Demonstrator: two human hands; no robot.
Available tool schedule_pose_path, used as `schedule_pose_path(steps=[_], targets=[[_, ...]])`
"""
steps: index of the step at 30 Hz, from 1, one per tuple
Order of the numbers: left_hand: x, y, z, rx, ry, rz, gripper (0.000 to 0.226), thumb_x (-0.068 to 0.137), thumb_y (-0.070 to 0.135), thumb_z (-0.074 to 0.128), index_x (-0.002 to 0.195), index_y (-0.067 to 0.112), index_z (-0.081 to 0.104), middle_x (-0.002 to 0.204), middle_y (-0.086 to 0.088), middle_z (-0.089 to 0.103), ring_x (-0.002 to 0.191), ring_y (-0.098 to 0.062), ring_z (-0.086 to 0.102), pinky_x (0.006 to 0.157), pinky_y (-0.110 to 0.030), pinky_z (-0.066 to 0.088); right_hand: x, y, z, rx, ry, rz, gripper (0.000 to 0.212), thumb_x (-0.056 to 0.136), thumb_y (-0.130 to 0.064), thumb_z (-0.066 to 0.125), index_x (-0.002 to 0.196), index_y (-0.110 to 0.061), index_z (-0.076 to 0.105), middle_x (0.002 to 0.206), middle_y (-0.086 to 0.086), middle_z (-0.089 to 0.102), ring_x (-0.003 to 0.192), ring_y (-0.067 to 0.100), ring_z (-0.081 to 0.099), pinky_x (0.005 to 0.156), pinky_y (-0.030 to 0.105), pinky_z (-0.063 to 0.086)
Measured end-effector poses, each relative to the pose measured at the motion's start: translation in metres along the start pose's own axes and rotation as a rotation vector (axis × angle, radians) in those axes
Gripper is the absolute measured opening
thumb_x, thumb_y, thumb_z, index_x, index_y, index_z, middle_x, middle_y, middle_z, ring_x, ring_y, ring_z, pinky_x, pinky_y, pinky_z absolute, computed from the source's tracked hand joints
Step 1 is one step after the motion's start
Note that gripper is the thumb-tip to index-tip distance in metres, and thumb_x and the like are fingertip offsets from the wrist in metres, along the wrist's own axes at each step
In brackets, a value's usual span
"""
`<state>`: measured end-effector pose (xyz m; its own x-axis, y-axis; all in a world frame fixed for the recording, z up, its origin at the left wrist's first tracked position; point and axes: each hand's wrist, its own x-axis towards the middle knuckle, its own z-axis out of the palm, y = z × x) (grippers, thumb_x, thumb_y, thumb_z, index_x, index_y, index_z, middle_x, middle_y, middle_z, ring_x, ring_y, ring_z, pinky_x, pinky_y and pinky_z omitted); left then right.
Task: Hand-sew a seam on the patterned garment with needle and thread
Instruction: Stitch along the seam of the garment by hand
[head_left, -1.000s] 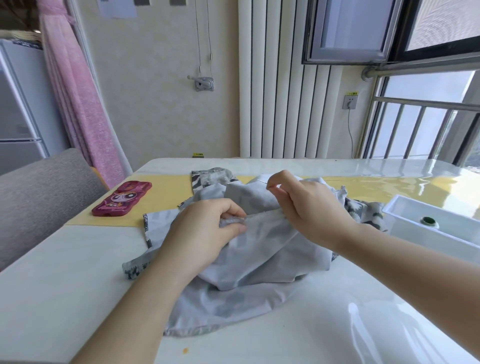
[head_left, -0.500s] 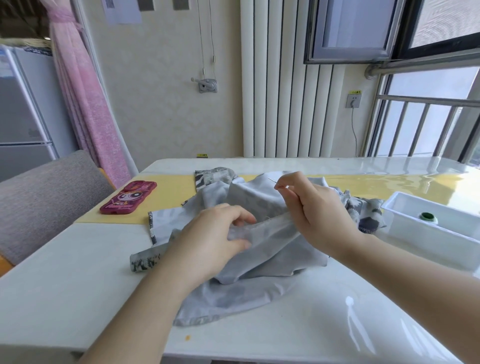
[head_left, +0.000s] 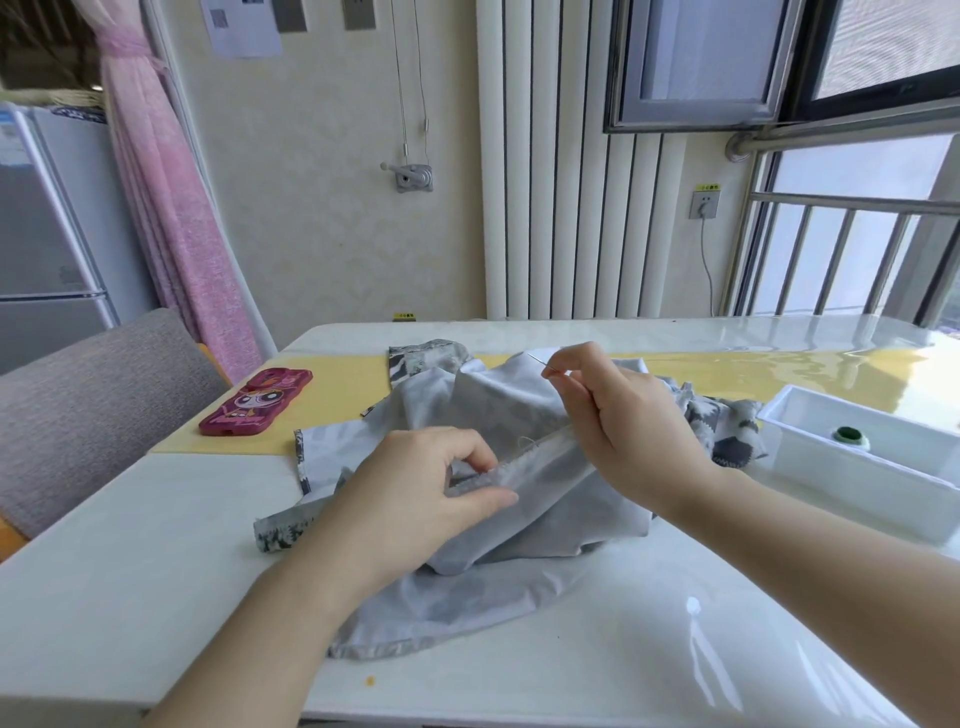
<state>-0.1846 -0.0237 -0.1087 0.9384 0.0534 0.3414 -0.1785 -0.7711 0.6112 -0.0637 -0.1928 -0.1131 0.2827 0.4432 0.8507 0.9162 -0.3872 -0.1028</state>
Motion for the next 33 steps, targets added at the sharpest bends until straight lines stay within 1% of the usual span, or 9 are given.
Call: schedule_pose_path(steps=[2, 5, 8, 11, 14, 17, 24, 29, 33], targets=[[0.000, 0.000, -0.001, -0.029, -0.024, -0.052, 0.016, 0.075, 0.042, 0.074, 0.072, 0.029, 0.066, 0.043, 0.012, 0.040, 0.046, -0.007, 0.033, 0.049, -0.023, 0.025, 0.001, 0.000, 0.000, 0.003, -0.009, 0.004, 0.011, 0.096, -0.025, 0.034, 0.100, -0.020, 0.043, 0.048, 0.007, 0.050, 0.042, 0.028, 0.040, 0.038, 0.037, 0.040], [0.001, 0.001, -0.003, -0.046, -0.097, -0.097, 0.017, 0.077, 0.044, 0.073, 0.066, 0.032, 0.067, 0.046, 0.021, 0.050, 0.047, 0.001, 0.042, 0.050, -0.017, 0.028, 0.003, -0.001, -0.002, 0.004, 0.001, 0.007, 0.018, 0.096, -0.024, 0.035, 0.099, -0.014, 0.050, 0.044, 0.002, 0.042, 0.040, 0.028, 0.039, 0.037, 0.036, 0.039], [0.004, -0.001, -0.004, -0.084, -0.170, -0.090, 0.013, 0.078, 0.045, 0.071, 0.066, 0.038, 0.070, 0.080, 0.026, 0.066, 0.068, 0.008, 0.055, 0.069, -0.020, 0.042, 0.004, -0.003, -0.002, 0.012, 0.005, 0.013, 0.027, 0.095, -0.023, 0.035, 0.097, -0.006, 0.056, 0.043, -0.003, 0.031, 0.039, 0.028, 0.037, 0.039, 0.034, 0.037], [0.007, -0.001, -0.006, -0.077, -0.223, -0.064, 0.010, 0.079, 0.044, 0.070, 0.071, 0.038, 0.073, 0.091, 0.029, 0.061, 0.090, 0.009, 0.057, 0.083, -0.015, 0.044, 0.004, -0.004, -0.002, 0.010, 0.001, 0.013, 0.025, 0.096, -0.023, 0.035, 0.098, -0.008, 0.055, 0.042, 0.001, 0.033, 0.039, 0.028, 0.038, 0.038, 0.035, 0.038], [0.008, 0.002, -0.008, -0.083, -0.272, -0.056, 0.006, 0.079, 0.040, 0.071, 0.074, 0.039, 0.074, 0.086, 0.025, 0.055, 0.089, 0.010, 0.055, 0.080, -0.005, 0.038, 0.004, -0.003, -0.002, 0.013, 0.000, 0.015, 0.021, 0.096, -0.023, 0.035, 0.099, -0.012, 0.052, 0.043, -0.004, 0.031, 0.040, 0.026, 0.038, 0.038, 0.036, 0.039], [0.010, 0.003, -0.008, -0.136, -0.311, -0.071, 0.004, 0.077, 0.035, 0.076, 0.075, 0.037, 0.074, 0.086, 0.022, 0.052, 0.082, 0.009, 0.057, 0.084, -0.008, 0.041, 0.005, -0.004, -0.001, 0.028, 0.001, 0.021, 0.024, 0.096, -0.024, 0.036, 0.098, -0.009, 0.055, 0.044, -0.007, 0.029, 0.040, 0.027, 0.038, 0.038, 0.035, 0.040], [0.014, 0.005, -0.001, -0.137, -0.209, -0.051, 0.015, 0.070, 0.036, 0.081, 0.062, 0.037, 0.069, 0.094, 0.021, 0.056, 0.078, 0.006, 0.054, 0.076, -0.009, 0.038, 0.006, -0.004, -0.001, 0.042, -0.015, 0.029, 0.029, 0.096, -0.026, 0.035, 0.099, -0.006, 0.056, 0.045, -0.005, 0.032, 0.040, 0.026, 0.036, 0.038, 0.038, 0.039], [0.011, 0.003, 0.001, -0.143, -0.098, -0.009, 0.017, 0.071, 0.049, 0.074, 0.072, 0.032, 0.071, 0.083, 0.001, 0.068, 0.074, -0.023, 0.057, 0.077, -0.046, 0.051, 0.005, -0.002, -0.002, 0.035, -0.017, 0.039, 0.027, 0.096, -0.025, 0.035, 0.099, -0.007, 0.055, 0.045, -0.008, 0.026, 0.040, 0.024, 0.034, 0.038, 0.039, 0.035], [0.007, 0.004, 0.002, -0.166, 0.023, 0.003, 0.013, 0.077, 0.035, 0.075, 0.069, 0.025, 0.071, 0.078, 0.012, 0.069, 0.077, -0.007, 0.063, 0.082, -0.037, 0.051, 0.004, -0.001, -0.001, 0.031, -0.016, 0.049, 0.029, 0.097, -0.025, 0.034, 0.099, -0.007, 0.056, 0.045, -0.008, 0.025, 0.041, 0.025, 0.034, 0.040, 0.038, 0.035]])
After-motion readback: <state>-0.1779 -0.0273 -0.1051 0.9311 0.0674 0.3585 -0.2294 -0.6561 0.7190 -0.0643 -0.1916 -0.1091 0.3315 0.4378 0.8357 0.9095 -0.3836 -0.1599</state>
